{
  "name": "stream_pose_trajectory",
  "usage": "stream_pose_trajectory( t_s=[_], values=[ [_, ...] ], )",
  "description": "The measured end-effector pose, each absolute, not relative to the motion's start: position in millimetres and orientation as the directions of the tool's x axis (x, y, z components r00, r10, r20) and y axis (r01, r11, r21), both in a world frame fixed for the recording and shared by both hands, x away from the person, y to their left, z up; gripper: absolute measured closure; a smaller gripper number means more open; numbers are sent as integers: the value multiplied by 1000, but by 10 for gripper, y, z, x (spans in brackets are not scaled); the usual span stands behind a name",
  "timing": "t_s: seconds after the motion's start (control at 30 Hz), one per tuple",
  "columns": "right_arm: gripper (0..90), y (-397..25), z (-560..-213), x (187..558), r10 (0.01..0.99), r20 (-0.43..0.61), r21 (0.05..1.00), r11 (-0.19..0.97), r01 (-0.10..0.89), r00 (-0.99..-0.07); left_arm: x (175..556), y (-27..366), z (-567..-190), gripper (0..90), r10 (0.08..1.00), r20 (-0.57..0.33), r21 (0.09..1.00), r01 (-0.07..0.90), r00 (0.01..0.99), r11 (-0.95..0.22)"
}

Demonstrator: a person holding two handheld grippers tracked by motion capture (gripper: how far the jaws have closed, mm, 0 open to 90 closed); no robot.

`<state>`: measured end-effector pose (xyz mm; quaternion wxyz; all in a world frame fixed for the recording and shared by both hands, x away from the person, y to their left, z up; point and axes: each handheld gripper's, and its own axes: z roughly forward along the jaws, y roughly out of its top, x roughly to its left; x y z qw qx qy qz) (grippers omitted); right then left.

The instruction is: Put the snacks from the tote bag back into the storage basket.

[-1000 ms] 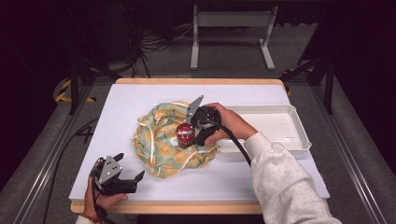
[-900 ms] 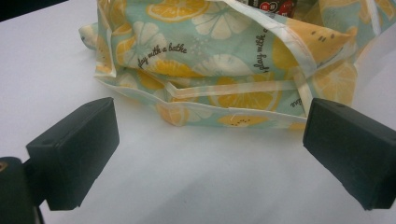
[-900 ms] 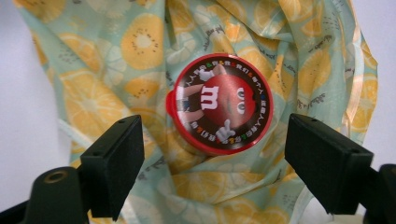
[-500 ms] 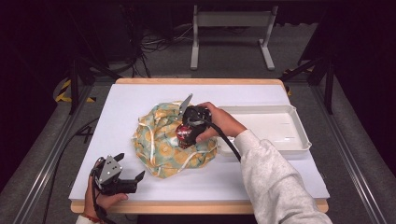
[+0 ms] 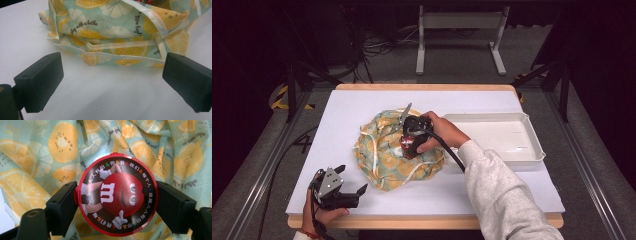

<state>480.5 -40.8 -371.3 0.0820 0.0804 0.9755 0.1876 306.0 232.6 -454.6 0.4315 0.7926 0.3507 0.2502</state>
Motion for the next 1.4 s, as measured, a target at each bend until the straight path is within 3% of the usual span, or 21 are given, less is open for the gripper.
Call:
stream_pose_trajectory(
  t_s=[1.4],
  values=[
    [234, -385, -3560, 4649, 147, -208, 363, 930, 64, -967, 3047, 2341, -4555, 40, 769, 82, 862, 342, 634, -374]
  ],
)
